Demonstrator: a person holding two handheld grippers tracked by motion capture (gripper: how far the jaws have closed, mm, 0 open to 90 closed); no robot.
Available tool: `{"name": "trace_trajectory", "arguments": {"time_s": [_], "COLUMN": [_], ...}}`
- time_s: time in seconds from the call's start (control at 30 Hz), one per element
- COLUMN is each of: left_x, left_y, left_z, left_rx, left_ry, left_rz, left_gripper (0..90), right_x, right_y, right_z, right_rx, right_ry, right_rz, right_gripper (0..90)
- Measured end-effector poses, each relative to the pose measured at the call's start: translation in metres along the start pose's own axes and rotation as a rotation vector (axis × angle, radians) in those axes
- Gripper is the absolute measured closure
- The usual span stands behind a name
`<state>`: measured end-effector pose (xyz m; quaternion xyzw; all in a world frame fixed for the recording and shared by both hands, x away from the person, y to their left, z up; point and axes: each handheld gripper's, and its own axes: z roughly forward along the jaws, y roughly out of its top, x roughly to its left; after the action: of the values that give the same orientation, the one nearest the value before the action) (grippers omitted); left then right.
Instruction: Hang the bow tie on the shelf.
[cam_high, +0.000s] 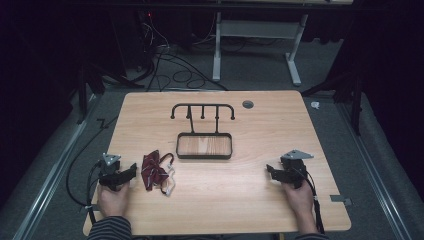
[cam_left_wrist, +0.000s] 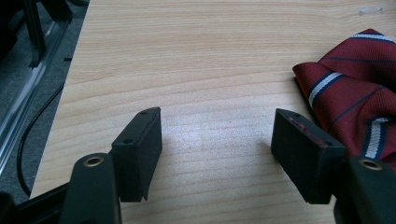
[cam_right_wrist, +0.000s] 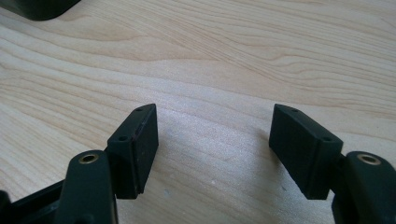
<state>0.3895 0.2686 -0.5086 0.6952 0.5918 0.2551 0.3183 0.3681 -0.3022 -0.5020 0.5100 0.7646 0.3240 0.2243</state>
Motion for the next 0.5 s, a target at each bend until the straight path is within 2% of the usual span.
{"name": "trace_trajectory", "arguments": {"time_s": [0.3,0.5], "left_x": [0.001,0.0037], "left_y": [-0.0003,-0.0007], "left_z": [-0.001,-0.0019], "left_rx": [-0.001,-0.009], "left_ry": [0.003,-0.007], "left_rz": [-0.005,-0.029], "left_gripper": [37.0,38.3], "right_x": [-0.0001,0.0], "right_y": [0.0001,0.0002], "right_z": [0.0,0.0002], "right_rx": [0.001,0.0], "right_ry": [0.0,-0.001], "right_rz": [-0.002,0.001], "right_gripper": [34.0,33.9]}}
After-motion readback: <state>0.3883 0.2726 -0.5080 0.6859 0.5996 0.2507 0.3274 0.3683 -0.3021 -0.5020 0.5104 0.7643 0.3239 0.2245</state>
